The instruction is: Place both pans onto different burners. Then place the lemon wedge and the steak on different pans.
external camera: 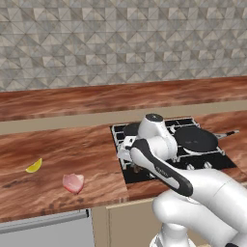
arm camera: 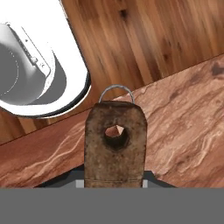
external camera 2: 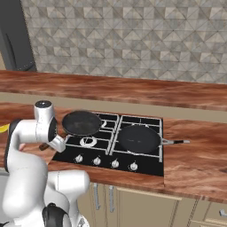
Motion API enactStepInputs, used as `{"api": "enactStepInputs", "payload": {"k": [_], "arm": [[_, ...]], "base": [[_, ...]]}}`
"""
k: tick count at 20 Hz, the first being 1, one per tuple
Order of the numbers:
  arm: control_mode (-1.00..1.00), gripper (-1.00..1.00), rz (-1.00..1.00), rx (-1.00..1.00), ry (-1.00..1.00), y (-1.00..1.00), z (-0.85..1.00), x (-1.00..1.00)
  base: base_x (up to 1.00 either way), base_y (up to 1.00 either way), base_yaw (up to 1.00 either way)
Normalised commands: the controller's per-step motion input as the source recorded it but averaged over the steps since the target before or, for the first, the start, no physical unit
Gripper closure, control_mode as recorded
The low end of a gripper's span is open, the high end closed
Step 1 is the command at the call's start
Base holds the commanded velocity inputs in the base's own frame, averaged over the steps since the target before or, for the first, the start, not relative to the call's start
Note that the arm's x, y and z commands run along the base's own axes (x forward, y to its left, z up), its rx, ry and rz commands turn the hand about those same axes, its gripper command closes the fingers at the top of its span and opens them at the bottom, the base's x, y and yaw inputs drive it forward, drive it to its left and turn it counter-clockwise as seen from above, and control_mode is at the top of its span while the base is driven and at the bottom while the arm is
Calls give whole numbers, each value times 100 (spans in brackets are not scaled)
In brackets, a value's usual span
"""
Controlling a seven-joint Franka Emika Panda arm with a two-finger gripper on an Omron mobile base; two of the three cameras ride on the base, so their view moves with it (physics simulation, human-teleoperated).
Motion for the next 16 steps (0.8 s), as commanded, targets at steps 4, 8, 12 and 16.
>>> {"api": "enactStepInputs", "payload": {"k": [4, 8, 12, 16], "arm": [[-100, 100, -16, 0, 4, 0, 0, 0], [-100, 100, -14, 0, 1, 0, 0, 0], [-100, 100, -12, 0, 0, 0, -1, 0], [-100, 100, -9, 0, 4, 0, -4, -1]], "base": [[0, 0, 0], [0, 0, 0], [0, 0, 0], [0, 0, 0]]}}
